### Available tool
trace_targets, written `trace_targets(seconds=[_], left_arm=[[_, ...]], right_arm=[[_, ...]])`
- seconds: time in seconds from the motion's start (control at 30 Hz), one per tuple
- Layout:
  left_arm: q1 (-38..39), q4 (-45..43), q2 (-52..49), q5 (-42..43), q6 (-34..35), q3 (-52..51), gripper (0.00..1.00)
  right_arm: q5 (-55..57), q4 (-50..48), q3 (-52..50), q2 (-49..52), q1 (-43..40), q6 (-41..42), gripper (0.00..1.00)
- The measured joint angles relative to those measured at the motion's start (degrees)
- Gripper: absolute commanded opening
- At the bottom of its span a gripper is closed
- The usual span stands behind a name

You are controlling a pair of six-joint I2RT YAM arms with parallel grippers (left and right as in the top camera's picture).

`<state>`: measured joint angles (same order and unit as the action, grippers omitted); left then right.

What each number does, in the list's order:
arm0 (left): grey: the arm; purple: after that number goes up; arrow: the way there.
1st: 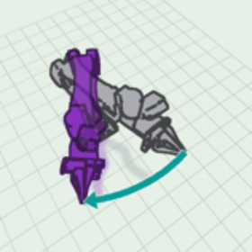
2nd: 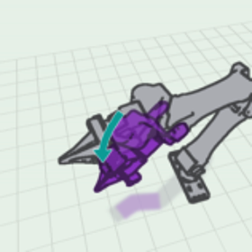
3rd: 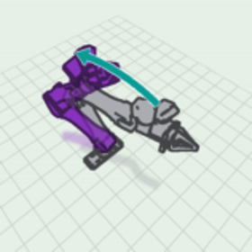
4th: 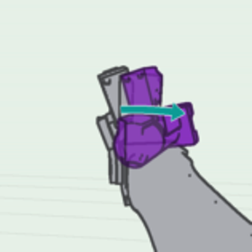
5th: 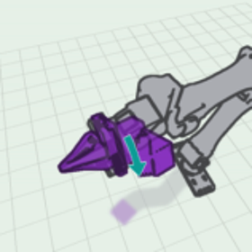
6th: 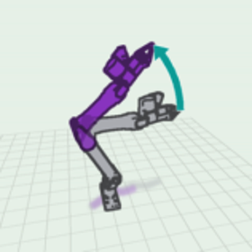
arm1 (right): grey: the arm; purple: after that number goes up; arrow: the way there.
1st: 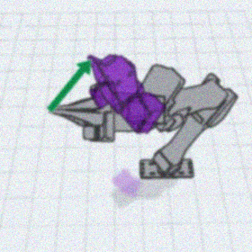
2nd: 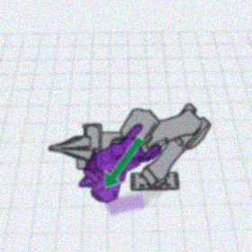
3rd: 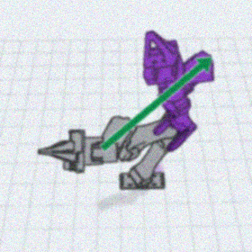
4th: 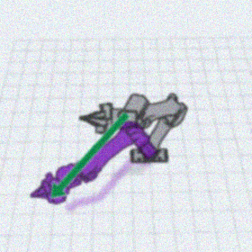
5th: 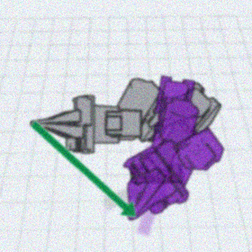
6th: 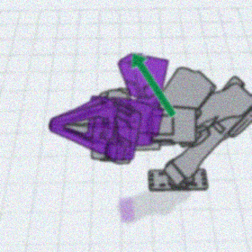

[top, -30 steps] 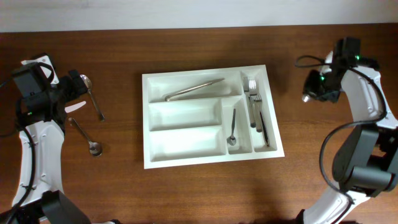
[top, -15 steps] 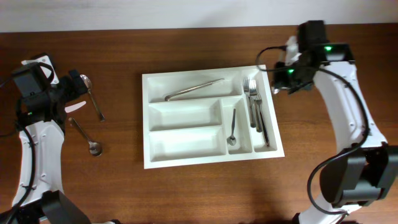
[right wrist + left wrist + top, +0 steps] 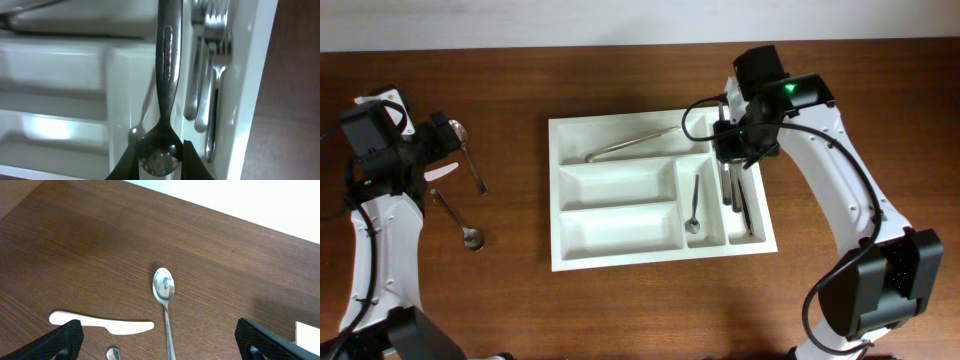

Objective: Pack container
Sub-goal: 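Carry the ornate spoon into the middle-right slot beside the first spoon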

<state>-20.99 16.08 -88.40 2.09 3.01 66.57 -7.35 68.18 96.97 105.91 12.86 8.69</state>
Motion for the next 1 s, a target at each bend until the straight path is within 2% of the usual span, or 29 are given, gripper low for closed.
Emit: trace_targets(seconds=[0.43, 0.9, 0.93, 1.0], left_arm=[[0.0, 0.0, 0.0, 0.0, 0.0, 0.0, 0.99], [0.0, 0.0, 0.0, 0.0, 0.0, 0.0, 0.99], [0.0, 0.0, 0.0, 0.0, 0.0, 0.0, 0.99], [0.0, 0.0, 0.0, 0.0, 0.0, 0.0, 0.99]], right_arm=[[2.0, 0.0, -9.6, 0.0, 0.8, 3.2, 0.04], [2.1, -6.6, -17.6, 0.0, 9.1, 4.7, 0.04], [2.1, -7.3, -18.4, 0.0, 9.4, 5.1, 0.08], [2.1, -8.2, -19.5, 0.0, 9.7, 5.8, 0.29]])
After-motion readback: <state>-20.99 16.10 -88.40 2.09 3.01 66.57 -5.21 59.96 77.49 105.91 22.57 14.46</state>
